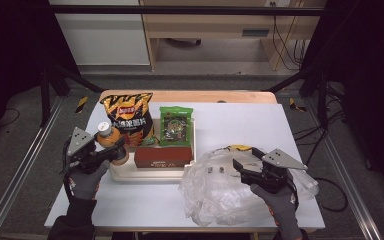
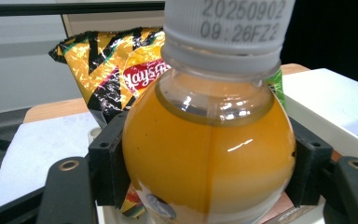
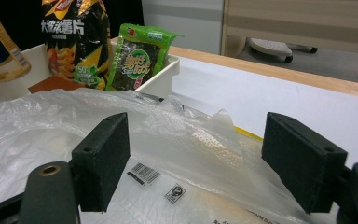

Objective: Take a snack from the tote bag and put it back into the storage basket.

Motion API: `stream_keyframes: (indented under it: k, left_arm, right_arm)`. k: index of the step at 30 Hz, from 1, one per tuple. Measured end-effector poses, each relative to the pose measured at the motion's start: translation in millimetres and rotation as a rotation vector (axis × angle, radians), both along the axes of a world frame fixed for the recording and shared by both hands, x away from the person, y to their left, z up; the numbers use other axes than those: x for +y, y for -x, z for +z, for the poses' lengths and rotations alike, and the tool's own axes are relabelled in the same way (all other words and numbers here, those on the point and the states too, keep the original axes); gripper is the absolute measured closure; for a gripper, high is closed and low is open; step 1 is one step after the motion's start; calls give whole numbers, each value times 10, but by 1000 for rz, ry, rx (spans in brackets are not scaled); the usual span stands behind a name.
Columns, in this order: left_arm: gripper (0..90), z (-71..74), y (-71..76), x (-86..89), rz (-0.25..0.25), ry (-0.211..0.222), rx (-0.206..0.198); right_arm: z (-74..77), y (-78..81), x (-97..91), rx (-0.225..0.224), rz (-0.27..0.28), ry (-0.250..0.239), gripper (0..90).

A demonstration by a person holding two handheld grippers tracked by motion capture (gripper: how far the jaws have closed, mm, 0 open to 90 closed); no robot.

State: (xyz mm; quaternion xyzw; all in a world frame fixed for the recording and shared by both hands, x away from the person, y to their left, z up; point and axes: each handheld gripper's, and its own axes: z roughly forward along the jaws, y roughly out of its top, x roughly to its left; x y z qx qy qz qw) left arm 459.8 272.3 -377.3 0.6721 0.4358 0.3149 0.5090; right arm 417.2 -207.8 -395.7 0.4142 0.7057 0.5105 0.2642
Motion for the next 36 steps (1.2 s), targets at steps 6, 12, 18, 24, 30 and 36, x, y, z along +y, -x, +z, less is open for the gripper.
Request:
stream_keyframes:
  k: [6,12,18,24,30,36]
  left_arm:
    - [295,-97,-49,17,6,-3,21]
    - [296,-171,-67,-5,19,-12,32]
    - [295,-273,-84,-31,41,-25,43]
    - [295,-356,-101,-32,53,-31,57]
    - [295,-419,-109,-27,54,-39,69]
    - [294,-481,-125,-14,58,-53,93]
  right_arm:
    - [0,-1,-1,-1,1,0,238]
    - [-2,-1,-4,0,0,2,239]
    - [-2,0,-1,0,1,1,239]
    - [-2,2,-4,-2,0,2,239]
    - [0,4,-5,-4,1,1,238]
    - [4,6,-11,-6,0,0,238]
